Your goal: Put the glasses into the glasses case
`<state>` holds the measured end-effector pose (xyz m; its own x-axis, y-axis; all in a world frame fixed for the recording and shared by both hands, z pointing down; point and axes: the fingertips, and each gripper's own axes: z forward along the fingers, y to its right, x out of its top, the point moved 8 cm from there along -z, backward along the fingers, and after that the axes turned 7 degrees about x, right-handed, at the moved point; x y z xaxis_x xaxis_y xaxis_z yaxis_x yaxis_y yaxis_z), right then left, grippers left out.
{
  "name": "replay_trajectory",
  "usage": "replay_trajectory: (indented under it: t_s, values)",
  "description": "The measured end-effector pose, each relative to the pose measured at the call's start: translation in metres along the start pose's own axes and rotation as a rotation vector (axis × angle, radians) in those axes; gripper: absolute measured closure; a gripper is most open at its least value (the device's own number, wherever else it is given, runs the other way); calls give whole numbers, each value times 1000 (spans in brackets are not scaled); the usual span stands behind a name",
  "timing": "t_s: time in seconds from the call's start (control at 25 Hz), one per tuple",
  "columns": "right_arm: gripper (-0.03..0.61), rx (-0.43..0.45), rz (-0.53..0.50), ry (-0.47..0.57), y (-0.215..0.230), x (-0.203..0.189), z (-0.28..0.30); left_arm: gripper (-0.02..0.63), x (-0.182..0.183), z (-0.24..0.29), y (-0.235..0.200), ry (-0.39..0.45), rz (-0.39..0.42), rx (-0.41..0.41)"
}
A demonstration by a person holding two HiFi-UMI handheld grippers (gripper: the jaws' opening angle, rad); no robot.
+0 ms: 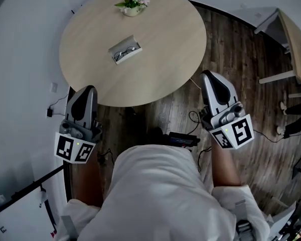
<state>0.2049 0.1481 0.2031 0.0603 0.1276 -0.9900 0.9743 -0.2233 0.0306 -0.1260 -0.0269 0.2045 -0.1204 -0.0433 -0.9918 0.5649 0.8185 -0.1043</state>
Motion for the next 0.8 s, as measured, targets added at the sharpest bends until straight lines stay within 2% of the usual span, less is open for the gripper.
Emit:
replay_trajectory:
  t_s: [0.2, 0.36, 0.6, 0.8]
  values:
    - [554, 9, 59, -6, -22, -20, -43, 600, -6, -32, 45, -25, -1, -36]
    - [554, 25, 82, -27, -40, -36, -56, 600, -12, -50, 63, -40, -7, -68]
    - [555, -3, 118, -54, -61, -39, -77, 600, -28, -68, 71, -87, -35, -127]
    - [555, -53, 134, -76, -93, -33, -81, 600, -20, -87, 61, -100, -55, -183]
